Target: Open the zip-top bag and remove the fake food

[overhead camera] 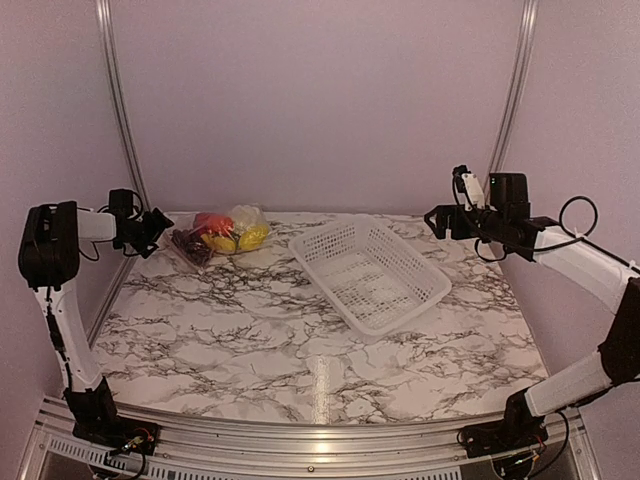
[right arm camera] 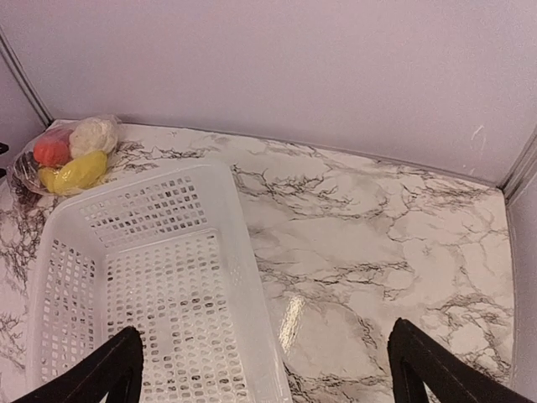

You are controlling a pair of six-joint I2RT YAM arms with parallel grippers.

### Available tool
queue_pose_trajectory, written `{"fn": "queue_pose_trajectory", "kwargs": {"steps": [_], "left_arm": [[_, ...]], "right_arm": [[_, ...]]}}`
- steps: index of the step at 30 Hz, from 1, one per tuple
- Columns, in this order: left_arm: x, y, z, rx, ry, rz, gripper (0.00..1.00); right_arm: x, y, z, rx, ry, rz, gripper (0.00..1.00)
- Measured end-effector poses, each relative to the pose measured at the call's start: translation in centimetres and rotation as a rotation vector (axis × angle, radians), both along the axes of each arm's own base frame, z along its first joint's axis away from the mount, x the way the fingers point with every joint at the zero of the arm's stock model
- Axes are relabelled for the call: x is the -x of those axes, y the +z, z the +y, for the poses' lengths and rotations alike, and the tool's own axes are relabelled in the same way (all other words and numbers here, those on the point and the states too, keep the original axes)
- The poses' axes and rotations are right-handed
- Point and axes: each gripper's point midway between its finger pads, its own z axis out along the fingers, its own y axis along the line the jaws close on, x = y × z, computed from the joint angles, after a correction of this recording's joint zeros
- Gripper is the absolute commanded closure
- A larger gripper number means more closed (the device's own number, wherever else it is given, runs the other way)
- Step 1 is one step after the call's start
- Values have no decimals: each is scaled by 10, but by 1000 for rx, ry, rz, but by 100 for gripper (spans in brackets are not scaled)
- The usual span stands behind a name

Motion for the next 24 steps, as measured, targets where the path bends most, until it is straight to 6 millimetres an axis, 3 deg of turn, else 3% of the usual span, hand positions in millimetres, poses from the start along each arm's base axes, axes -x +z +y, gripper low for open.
{"fn": "queue_pose_trajectory", "kwargs": {"steps": [8,15,18,24], "left_arm": [[-25,-31,9,34,48,-9,19],[-55,-29,15,45,67,-68,28],[-63,-32,16,56,74,-82,37],[-69,-42,17,72,83,-84,66]], "right_arm": [[-8,3,3,1,10,0,1],[-16,2,5,4,11,7,1],[-18,5,5,3,11,5,1],[-22,17,6,7,16,-19,1]]}}
